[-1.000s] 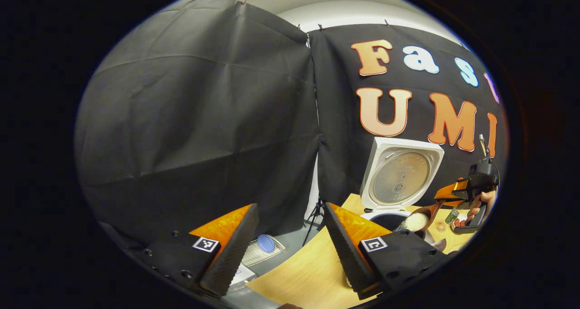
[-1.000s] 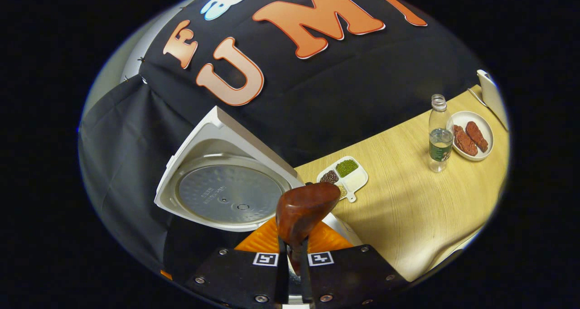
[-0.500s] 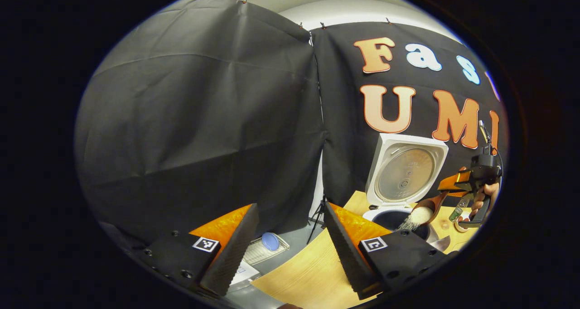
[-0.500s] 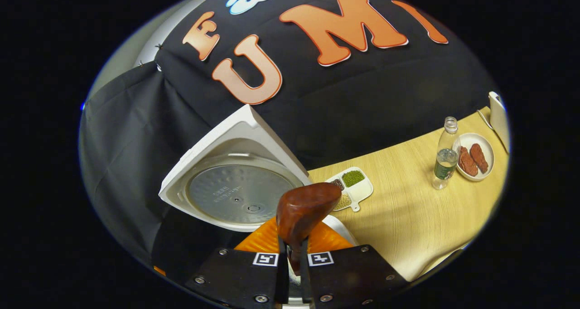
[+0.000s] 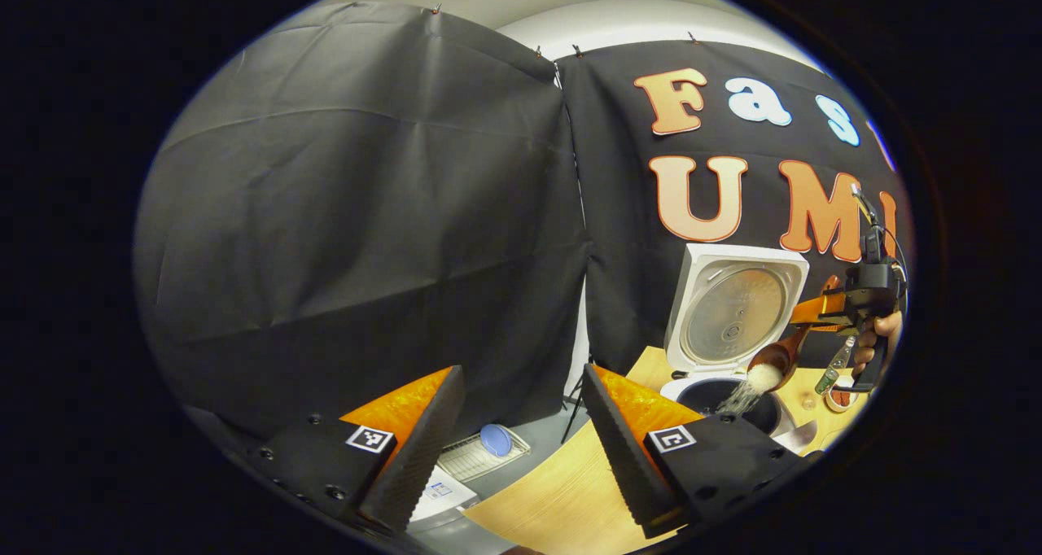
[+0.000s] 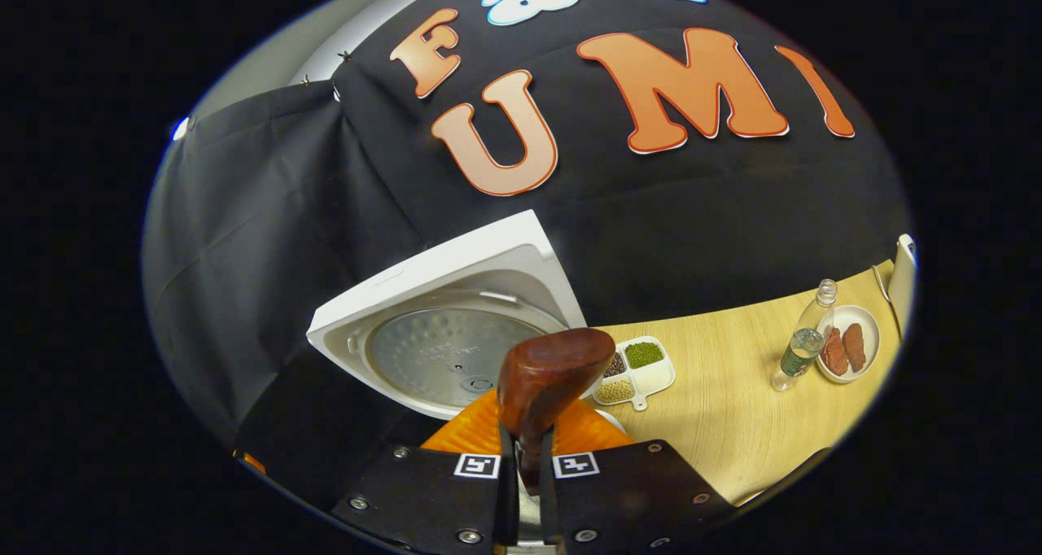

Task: Close the left gripper, press the button to open the rice cooker; take a wooden spoon from the chopstick holder with the right hand, scoop a spoonful of rice and pour it into the rice cooker, then put the wooden spoon back into the chopstick holder.

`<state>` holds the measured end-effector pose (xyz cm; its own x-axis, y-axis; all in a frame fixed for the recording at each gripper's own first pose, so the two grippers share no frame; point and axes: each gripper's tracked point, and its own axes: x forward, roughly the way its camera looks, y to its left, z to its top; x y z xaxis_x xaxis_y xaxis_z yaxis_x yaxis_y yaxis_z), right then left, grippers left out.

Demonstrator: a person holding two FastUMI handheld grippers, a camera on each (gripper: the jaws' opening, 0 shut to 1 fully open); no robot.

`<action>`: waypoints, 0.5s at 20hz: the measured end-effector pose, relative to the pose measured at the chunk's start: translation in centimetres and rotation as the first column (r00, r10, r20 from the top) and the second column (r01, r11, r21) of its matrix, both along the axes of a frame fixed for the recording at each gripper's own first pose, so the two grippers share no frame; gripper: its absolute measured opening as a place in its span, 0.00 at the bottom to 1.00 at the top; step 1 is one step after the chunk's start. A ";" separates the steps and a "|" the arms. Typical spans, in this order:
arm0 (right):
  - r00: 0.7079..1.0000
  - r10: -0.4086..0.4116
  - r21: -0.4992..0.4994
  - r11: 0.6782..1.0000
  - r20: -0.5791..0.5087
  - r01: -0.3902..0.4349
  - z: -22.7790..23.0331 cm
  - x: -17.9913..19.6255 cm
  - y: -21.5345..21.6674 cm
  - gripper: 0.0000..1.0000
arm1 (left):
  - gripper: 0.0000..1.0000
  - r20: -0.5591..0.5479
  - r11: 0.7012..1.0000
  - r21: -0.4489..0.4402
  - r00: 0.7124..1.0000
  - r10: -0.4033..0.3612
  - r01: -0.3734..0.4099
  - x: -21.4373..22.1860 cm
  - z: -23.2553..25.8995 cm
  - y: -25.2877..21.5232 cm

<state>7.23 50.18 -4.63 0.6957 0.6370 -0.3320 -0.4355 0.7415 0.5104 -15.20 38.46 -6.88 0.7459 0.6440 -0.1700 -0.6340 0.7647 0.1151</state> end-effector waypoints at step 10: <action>0.983 0.077 -0.081 0.995 0.168 -0.064 2.4 -0.5 1.9 0.09 | 0.98 0.002 1.000 0.021 1.000 -0.010 0.010 0.5 0.5 -0.1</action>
